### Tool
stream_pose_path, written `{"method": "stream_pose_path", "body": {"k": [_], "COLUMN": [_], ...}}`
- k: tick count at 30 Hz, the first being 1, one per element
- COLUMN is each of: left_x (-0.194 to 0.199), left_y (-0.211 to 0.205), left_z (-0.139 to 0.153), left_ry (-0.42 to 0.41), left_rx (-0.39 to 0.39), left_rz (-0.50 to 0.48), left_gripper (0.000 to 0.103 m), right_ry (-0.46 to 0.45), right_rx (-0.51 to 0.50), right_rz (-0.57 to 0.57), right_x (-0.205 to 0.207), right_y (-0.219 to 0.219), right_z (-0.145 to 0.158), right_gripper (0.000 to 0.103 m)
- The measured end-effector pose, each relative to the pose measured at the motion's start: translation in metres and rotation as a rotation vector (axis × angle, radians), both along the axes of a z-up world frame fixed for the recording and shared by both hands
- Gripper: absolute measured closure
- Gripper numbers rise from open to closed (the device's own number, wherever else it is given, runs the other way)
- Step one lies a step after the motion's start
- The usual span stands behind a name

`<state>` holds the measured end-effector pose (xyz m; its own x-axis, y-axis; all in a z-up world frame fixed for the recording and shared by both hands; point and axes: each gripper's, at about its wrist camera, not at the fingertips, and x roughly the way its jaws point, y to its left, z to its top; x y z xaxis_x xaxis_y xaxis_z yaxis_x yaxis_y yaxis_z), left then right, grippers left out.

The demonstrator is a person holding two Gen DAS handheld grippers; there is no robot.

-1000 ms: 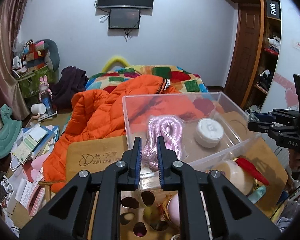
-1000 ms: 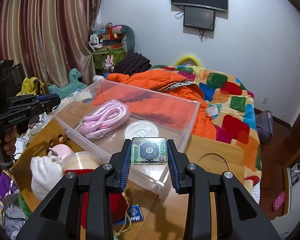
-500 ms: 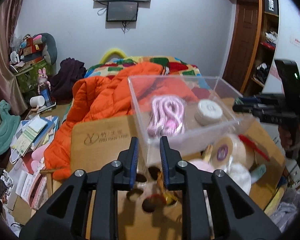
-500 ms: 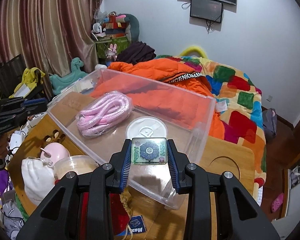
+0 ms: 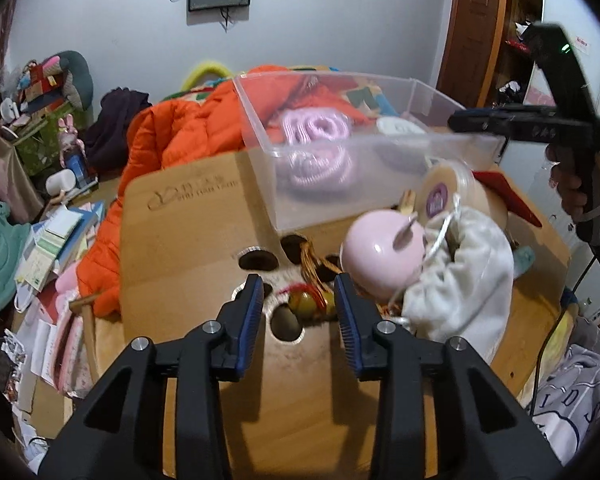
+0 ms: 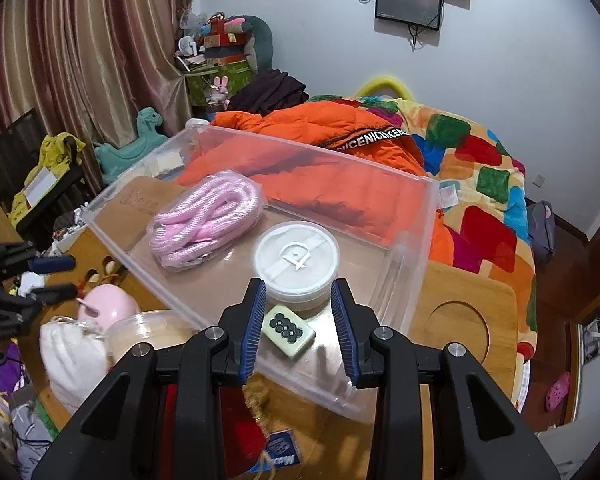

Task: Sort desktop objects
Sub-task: 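Open the right tool to drop the card case into the box, then grasp the white drawstring cloth bag with the right tool and lift it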

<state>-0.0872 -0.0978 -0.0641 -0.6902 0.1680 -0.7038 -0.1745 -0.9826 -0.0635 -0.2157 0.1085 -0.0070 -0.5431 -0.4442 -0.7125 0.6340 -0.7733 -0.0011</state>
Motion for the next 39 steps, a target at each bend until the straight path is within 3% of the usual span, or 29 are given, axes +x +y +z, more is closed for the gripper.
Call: {"method": "stream_pose_path", "body": {"k": [3,7,10,20,22,27,30,32,35,39], "left_x": [0.002,0.003,0.003,0.007,0.005,0.005,0.005,0.005,0.006,0.006], "left_y": [0.004,0.008,0.009,0.014,0.013,0.012,0.013,0.013,0.014,0.014], "left_z": [-0.004,-0.009,-0.012,-0.018,-0.019,-0.02,-0.02,-0.02,-0.019,-0.019], "left_ry": [-0.008,-0.013,-0.018,0.007,-0.001,-0.001,0.003,0.006,0.011,0.012], "left_rx": [0.007,0.003,0.009,0.004,0.01,0.014,0.008,0.003,-0.01,-0.02], "left_rz": [-0.016,-0.026,-0.027,-0.021,-0.023,-0.02,-0.013,-0.007,0.004,0.012], "left_gripper": [0.067,0.067,0.067,0.072,0.072,0.073,0.075,0.078,0.082,0.083], "right_ry": [0.002,0.022,0.036,-0.064,-0.081,-0.082,-0.059,-0.018,0.038,0.031], "right_rx": [-0.046,-0.085,-0.099,-0.103,-0.095,-0.015,0.031,0.068,0.116,0.1], "right_rz": [0.028,0.085,0.13,0.191,0.197,0.19,0.202,0.205,0.205,0.214], "right_x": [0.016,0.049,0.078,0.136,0.141,0.147,0.151,0.155,0.159,0.159], "right_y": [0.003,-0.001,-0.006,-0.027,-0.034,-0.057,-0.071,-0.079,-0.085,-0.077], "right_z": [0.012,0.025,0.027,-0.009,-0.017,-0.04,-0.051,-0.056,-0.064,-0.061], "right_gripper": [0.072,0.059,0.056,0.055,0.046,0.041,0.031,0.031,0.042,0.05]}}
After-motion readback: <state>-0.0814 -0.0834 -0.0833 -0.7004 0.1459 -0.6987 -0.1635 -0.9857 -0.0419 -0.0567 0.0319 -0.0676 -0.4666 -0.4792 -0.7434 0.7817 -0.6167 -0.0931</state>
